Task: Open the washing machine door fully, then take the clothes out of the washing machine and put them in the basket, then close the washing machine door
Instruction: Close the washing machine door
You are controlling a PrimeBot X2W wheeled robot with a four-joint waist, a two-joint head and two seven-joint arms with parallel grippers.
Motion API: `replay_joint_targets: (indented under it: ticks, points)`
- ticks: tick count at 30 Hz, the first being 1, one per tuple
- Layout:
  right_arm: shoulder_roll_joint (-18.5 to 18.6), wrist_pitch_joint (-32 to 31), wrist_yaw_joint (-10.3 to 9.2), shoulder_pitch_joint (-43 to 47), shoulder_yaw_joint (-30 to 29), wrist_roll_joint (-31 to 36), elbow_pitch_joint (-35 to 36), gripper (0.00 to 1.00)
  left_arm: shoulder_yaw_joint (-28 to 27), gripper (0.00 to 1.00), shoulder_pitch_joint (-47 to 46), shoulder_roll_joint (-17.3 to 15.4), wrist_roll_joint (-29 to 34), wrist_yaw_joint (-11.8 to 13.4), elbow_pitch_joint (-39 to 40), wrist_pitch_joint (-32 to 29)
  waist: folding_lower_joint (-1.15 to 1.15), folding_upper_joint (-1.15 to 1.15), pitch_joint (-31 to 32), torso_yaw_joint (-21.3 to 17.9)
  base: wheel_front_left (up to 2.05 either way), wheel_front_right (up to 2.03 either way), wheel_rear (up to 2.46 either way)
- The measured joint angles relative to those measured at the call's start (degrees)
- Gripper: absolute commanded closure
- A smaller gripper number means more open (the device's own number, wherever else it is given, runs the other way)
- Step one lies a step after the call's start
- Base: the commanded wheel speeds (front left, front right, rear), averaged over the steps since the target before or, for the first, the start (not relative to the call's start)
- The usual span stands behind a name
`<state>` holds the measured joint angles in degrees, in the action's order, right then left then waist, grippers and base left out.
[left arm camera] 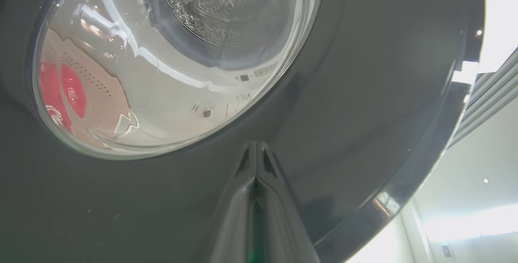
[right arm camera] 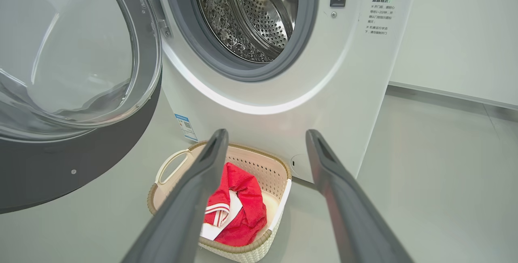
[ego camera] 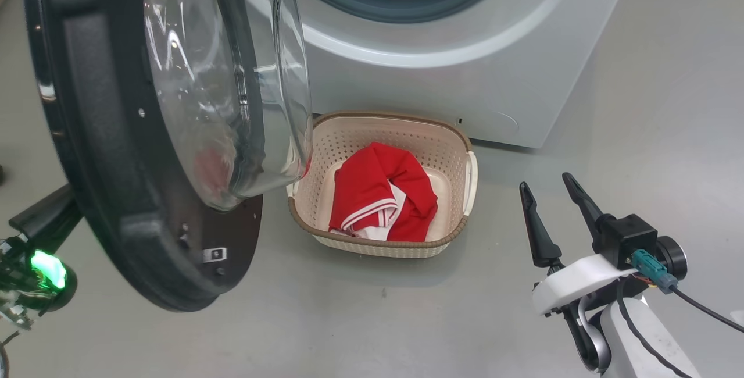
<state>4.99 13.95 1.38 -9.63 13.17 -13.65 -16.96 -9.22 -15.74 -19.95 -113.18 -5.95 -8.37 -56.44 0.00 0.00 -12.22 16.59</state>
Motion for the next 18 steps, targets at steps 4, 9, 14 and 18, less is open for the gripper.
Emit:
replay_joint_targets:
  ticks: [4,9,14,18]
  points:
    - [-0.14,0.01,-0.02,-0.64,0.05,-0.02,0.14,0.00,0.76,1.00,0.74,0.70,-0.34,-0.19,3.12,-1.25,0.00,0.00,-0.45,-1.50,0.00,0.00,0.00]
    - [-0.51,0.05,-0.08,-0.71,0.14,-0.36,0.13,0.00,1.69,1.00,1.11,1.00,-0.35,-0.24,5.67,-2.40,0.00,0.00,-0.83,-3.22,0.00,0.00,0.00]
    - [-0.97,0.07,-0.09,-0.87,0.40,-0.47,-0.02,0.00,2.12,1.00,1.79,1.38,-0.36,-0.36,7.68,-2.82,0.00,0.00,-1.15,-5.72,0.00,0.00,0.00]
    - [-1.22,0.07,-0.10,-1.10,0.63,-0.88,-0.09,0.00,2.22,1.00,2.01,1.60,-0.59,-0.37,8.83,-2.94,0.00,0.00,-1.33,-7.92,0.00,0.00,0.00]
